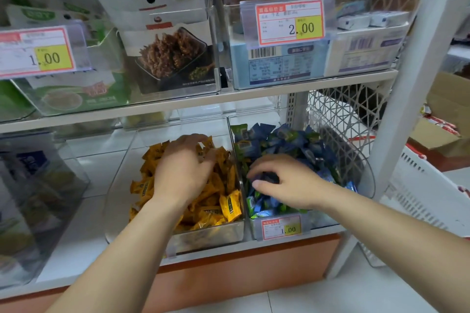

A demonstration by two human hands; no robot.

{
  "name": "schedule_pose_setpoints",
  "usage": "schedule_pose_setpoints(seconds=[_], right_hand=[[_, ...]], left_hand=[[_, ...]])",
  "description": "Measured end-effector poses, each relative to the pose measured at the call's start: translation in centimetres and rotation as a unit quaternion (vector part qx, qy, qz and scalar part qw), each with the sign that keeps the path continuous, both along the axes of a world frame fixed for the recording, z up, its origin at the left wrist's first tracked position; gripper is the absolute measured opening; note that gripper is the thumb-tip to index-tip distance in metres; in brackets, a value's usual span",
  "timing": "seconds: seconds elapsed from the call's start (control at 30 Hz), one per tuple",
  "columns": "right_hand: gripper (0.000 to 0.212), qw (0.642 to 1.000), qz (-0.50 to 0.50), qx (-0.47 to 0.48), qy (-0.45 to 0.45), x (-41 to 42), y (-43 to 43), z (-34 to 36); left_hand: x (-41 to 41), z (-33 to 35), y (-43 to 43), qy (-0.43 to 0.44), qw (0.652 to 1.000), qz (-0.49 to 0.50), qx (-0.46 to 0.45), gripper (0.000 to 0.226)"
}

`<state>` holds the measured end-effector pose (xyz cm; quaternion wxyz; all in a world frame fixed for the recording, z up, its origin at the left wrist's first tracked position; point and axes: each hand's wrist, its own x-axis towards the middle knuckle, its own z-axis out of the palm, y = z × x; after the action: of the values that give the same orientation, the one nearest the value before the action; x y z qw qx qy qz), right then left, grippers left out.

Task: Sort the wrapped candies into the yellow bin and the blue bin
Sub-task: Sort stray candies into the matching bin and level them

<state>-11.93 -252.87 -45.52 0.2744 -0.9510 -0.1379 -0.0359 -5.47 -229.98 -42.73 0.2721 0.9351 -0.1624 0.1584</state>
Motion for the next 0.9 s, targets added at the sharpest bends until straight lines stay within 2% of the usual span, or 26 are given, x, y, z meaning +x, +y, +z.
schedule_pose_setpoints(seconds=[0.07,0.13,0.2,0.27,0.4,0.53,0.6,0.67,0.7,0.73,0.8,0.83,0.9], right_hand=[[0.044,0.991,0.040,-0.119,0.032,0.8,0.3,-1.2],[0.055,0.975,0.037,-0.202,0.079,1.7,0.2,-2.0],[0.060,0.967,0.009,-0.235,0.099,2.5,-0.3,-2.2],[0.056,0.963,-0.022,-0.256,0.084,3.4,-1.1,-1.9],[0.048,0.948,-0.082,-0.295,0.089,4.1,-2.9,-0.6],[0.051,0.908,-0.130,-0.375,0.138,4.2,-3.0,1.0],[0.050,0.919,-0.130,-0.364,0.085,4.4,-1.7,1.4],[0.033,0.973,-0.070,-0.222,-0.004,4.7,-0.3,1.1],[0.029,0.988,-0.029,-0.148,-0.005,4.7,0.2,0.7],[0.033,0.992,0.008,-0.127,0.018,4.8,0.6,0.1],[0.051,0.971,0.043,-0.223,0.073,5.2,0.3,-1.4],[0.058,0.955,0.032,-0.284,0.082,5.5,-0.2,-2.1],[0.063,0.940,-0.008,-0.334,0.072,5.7,-1.4,-2.4]], left_hand=[[-0.6,-0.4,-0.8,0.025,0.998,-0.050,0.007,0.047],[-1.5,-1.3,-1.5,0.058,0.992,-0.104,0.029,0.061],[-2.1,-2.1,-1.8,0.088,0.985,-0.131,0.073,0.067],[-2.1,-2.5,-1.8,0.106,0.980,-0.135,0.098,0.071],[-1.8,-2.8,-1.4,0.112,0.980,-0.143,0.083,0.073],[-1.8,-2.9,-1.5,0.117,0.980,-0.141,0.074,0.070],[-1.7,-2.9,-1.6,0.116,0.981,-0.141,0.066,0.065],[-1.6,-2.9,-1.6,0.117,0.981,-0.144,0.062,0.061],[-1.6,-3.0,-1.7,0.117,0.980,-0.146,0.061,0.060],[-1.7,-3.0,-1.7,0.116,0.980,-0.148,0.062,0.060],[-1.8,-3.1,-1.6,0.118,0.980,-0.145,0.062,0.064],[-1.8,-3.1,-1.6,0.120,0.980,-0.143,0.063,0.068],[-1.8,-3.2,-1.5,0.123,0.980,-0.141,0.063,0.073]])
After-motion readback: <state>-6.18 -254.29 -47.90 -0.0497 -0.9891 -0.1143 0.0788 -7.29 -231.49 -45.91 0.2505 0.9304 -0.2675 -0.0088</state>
